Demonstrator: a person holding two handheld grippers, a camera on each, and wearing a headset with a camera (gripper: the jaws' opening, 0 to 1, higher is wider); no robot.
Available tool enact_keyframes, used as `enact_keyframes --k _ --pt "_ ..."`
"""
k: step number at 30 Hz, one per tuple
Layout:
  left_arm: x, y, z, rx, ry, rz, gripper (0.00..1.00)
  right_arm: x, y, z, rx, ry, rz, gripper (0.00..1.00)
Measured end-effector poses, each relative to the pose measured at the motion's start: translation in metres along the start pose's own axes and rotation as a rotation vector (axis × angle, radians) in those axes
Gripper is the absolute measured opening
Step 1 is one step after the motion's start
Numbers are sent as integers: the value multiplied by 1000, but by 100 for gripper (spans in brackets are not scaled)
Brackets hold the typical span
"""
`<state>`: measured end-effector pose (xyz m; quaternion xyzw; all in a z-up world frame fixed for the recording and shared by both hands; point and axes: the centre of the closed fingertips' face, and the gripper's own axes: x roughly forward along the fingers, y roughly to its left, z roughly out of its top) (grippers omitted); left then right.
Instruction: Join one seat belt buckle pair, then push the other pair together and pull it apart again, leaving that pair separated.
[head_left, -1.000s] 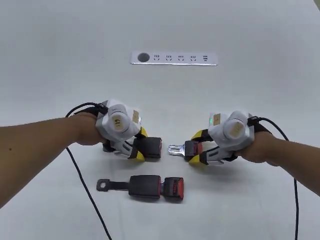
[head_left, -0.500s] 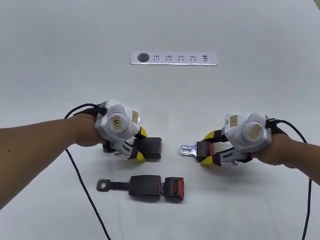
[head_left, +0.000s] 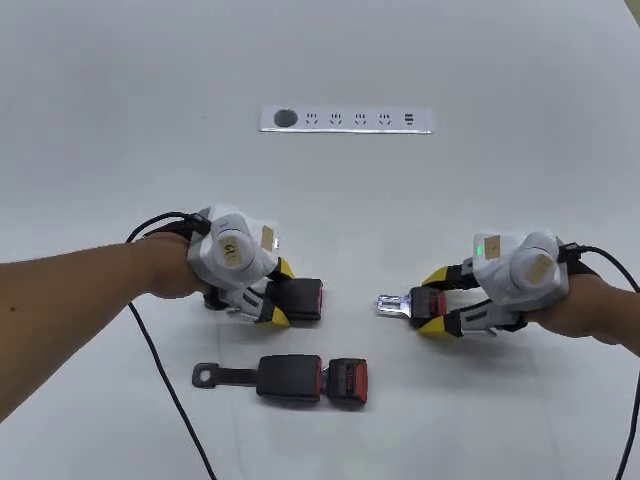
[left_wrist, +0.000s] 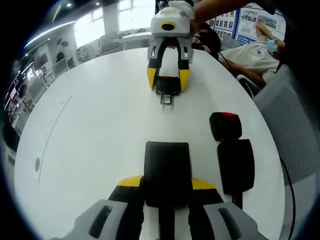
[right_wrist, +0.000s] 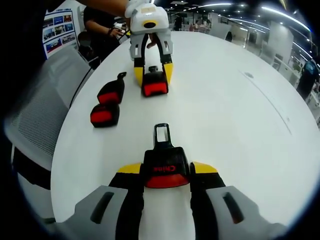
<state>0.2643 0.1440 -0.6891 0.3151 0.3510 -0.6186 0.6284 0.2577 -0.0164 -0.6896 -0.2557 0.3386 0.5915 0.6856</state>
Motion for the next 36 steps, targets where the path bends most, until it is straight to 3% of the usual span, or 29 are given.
enact_keyframes --k 13,30,33,36 --pt "1 0 0 -11 -6 9 34 -18 -2 -14 4 3 -2 36" --pt "1 -1 2 -6 19 13 34 -20 -7 -22 5 6 -20 36" --pt "0 0 2 -18 31 23 34 -22 -6 -23 86 11 -57 38" --pt "-1 -3 0 -32 46 34 38 -25 -5 -22 123 -14 -66 48"
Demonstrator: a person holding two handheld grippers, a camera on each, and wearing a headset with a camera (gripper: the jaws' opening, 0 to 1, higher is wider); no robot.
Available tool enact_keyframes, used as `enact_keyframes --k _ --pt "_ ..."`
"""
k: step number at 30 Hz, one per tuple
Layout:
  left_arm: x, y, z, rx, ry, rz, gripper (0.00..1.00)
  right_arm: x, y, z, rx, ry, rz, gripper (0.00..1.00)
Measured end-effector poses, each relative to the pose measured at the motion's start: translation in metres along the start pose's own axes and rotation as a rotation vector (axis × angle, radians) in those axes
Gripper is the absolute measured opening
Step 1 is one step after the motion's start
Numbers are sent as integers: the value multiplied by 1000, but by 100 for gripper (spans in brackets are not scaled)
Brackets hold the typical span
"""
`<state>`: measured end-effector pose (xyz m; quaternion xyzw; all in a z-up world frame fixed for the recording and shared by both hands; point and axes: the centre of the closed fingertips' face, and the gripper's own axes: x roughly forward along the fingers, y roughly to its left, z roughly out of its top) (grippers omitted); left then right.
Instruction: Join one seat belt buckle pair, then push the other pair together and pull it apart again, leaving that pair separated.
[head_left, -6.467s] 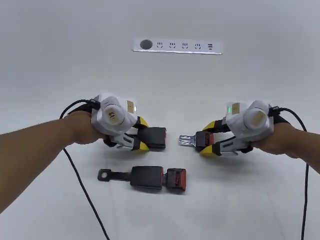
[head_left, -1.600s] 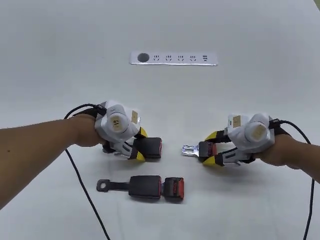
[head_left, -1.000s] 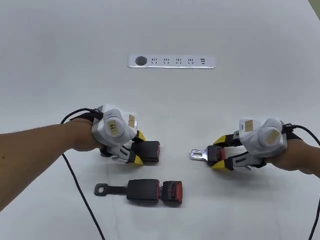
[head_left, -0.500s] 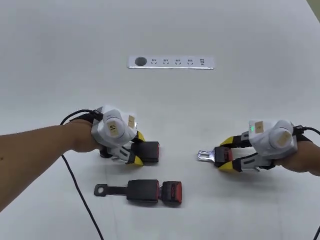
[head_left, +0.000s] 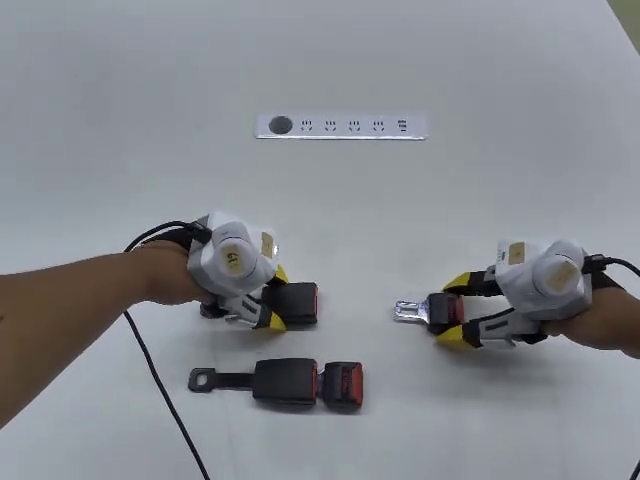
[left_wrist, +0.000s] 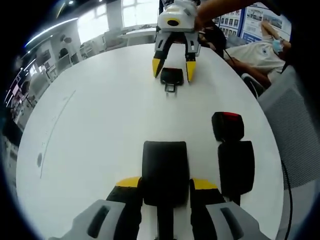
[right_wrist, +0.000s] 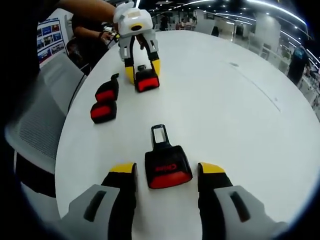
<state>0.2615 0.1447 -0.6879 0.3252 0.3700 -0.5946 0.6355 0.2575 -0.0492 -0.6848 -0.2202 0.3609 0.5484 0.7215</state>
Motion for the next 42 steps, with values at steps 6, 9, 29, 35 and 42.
enact_keyframes --k 6,9,29,35,42 --pt "-8 -10 1 -92 -46 33 56 -6 -15 2 95 -65 -121 57" --pt "-14 -4 5 -164 -102 90 63 -12 -21 3 153 -97 -193 58" --pt "-66 9 1 -593 -364 401 91 -37 -11 34 350 -270 -588 78" --pt "-78 -4 -8 -677 -424 454 95 -39 1 34 418 -311 -644 84" --pt "-86 -23 -25 -778 -464 487 100 -41 22 41 451 -350 -663 87"
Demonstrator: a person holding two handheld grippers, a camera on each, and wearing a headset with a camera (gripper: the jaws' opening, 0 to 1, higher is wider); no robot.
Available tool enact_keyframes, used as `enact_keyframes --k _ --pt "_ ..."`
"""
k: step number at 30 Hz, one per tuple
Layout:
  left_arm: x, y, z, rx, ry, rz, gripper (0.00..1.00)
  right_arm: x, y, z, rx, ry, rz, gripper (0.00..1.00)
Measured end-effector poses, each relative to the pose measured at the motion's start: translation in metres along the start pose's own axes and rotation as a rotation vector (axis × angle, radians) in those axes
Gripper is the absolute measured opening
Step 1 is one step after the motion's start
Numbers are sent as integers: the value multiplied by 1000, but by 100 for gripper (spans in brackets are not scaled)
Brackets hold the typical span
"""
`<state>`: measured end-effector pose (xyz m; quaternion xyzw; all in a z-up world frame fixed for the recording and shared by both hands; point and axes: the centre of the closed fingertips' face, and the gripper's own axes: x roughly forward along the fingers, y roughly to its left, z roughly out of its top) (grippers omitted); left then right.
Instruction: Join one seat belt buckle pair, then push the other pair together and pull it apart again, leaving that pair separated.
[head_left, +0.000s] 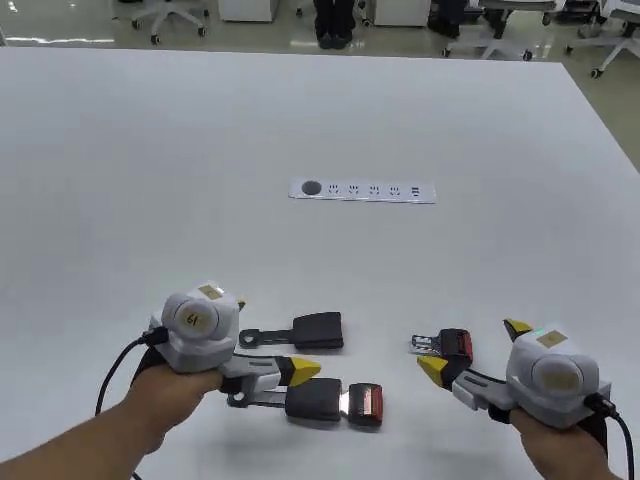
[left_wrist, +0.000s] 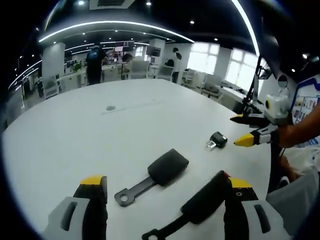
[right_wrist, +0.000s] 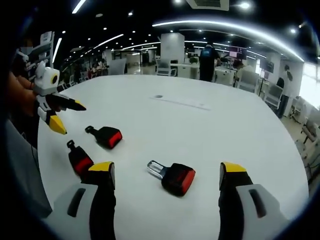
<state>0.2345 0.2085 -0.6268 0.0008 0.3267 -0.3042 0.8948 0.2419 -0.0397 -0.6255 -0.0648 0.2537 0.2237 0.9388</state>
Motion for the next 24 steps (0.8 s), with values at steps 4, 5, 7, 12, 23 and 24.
enact_keyframes --k 4,5,7,12,23,24 --pt "-13 -9 -5 2 -21 10 100 -8 13 1 0 -9 12 88" --pt "-15 -8 -7 -1 -22 12 100 -9 16 1 -5 -10 16 89" --pt "-23 -5 -7 -10 -39 23 100 -11 18 -2 -17 -7 21 89" --pt "-42 -6 -7 -27 -84 58 100 -24 33 -6 -13 -13 24 92" --pt "-67 -12 -23 -33 -93 84 100 -45 45 -12 -7 -25 50 97" --pt "-69 -14 -25 -37 -92 82 100 -47 47 -12 -8 -27 55 97"
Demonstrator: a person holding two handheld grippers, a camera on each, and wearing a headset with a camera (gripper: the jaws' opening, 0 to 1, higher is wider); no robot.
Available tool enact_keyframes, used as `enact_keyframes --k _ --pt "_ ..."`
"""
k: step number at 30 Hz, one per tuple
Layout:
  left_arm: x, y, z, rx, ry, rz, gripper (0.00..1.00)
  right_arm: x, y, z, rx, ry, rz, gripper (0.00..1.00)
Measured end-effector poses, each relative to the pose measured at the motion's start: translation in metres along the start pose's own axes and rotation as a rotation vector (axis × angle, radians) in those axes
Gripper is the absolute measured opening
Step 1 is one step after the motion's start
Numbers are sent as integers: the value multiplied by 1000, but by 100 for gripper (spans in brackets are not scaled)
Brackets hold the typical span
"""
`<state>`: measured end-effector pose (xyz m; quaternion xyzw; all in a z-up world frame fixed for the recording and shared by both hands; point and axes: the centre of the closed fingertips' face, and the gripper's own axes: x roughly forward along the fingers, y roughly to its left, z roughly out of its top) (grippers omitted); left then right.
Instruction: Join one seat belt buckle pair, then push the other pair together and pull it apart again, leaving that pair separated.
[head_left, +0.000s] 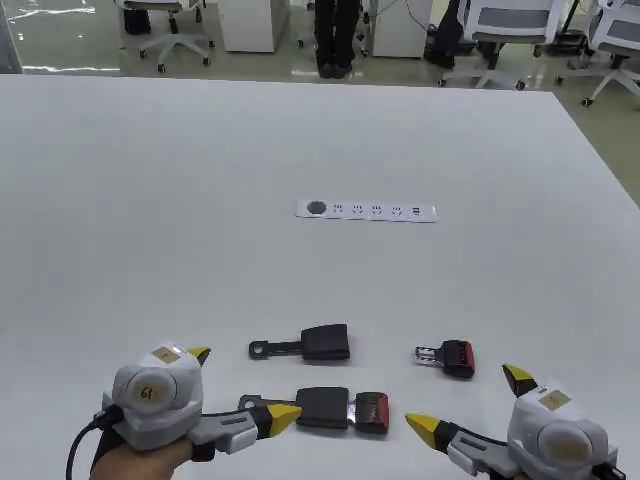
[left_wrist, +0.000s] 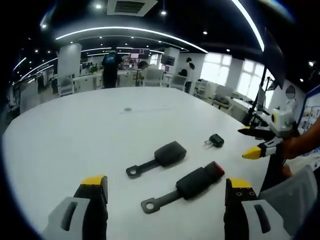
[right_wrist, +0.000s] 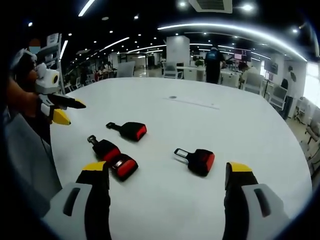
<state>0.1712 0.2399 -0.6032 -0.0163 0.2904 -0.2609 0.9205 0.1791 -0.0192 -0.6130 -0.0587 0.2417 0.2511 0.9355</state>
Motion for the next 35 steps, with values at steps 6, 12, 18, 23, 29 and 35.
enact_keyframes --k 6,12,18,23,29,35 --pt "-12 -1 -8 -11 3 8 100 -11 6 -2 17 -3 9 99" --pt "-21 -2 -17 -22 7 23 100 -19 7 -9 32 0 7 99" --pt "-28 -3 -20 -31 5 34 99 -26 15 -17 49 13 16 99" --pt "-31 -2 -22 -27 8 36 99 -29 17 -17 50 14 19 99" --pt "-31 -6 -24 -27 8 32 99 -31 16 -18 39 12 18 100" --pt "-33 -9 -25 -23 13 27 99 -35 16 -23 51 11 7 100"
